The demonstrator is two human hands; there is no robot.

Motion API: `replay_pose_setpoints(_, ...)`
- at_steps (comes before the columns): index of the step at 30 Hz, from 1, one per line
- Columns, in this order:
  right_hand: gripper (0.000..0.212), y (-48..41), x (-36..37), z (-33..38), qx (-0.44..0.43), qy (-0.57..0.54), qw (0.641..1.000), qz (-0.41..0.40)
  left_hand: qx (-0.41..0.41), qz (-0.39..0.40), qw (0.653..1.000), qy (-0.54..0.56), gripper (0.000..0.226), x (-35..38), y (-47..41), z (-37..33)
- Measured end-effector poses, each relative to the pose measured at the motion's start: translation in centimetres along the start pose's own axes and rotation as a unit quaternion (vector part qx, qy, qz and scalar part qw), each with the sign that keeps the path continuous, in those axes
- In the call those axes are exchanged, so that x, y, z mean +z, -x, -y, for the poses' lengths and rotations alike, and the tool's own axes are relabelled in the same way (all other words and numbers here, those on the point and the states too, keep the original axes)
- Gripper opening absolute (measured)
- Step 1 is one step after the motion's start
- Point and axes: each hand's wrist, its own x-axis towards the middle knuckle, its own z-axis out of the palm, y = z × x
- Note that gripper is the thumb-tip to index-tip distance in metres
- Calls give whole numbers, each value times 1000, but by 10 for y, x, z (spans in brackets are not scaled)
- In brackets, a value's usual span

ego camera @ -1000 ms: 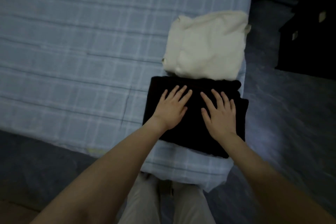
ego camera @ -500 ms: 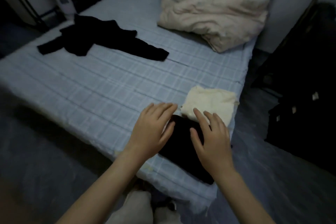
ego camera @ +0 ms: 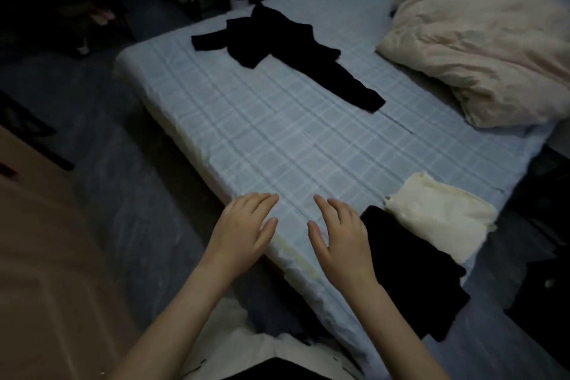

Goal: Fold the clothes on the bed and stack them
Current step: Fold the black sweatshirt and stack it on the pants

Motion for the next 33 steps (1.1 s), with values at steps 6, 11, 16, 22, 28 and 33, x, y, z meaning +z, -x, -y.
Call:
replay_pose_setpoints(6,49,-72,73,92,-17,-35,999,6,-80,-9,997,-4,51,-51,7,127)
replay_pose_setpoints(11,47,-142,131,191,-29,-52,998,20,-133,-26,991,-21,56,-123,-5,248)
replay_pose_setpoints(16,50,-206,155,263,-53,-54,997,25,-133,-45,989,-46,52,-191,-33,331)
replay_pose_setpoints(22,48,-289,180,290,-61,-33,997,36,-129,-49,990,-6,50,-191,-87,392)
replay_pose_setpoints(28,46,-408,206,306,-51,-35,997,44,-102,-13,994,-31,48,-198,-180,452)
replay_pose_setpoints(33,46,-508,210,339,-85,-23,995,44,-92,-41,994,-51,46,-238,-271,507)
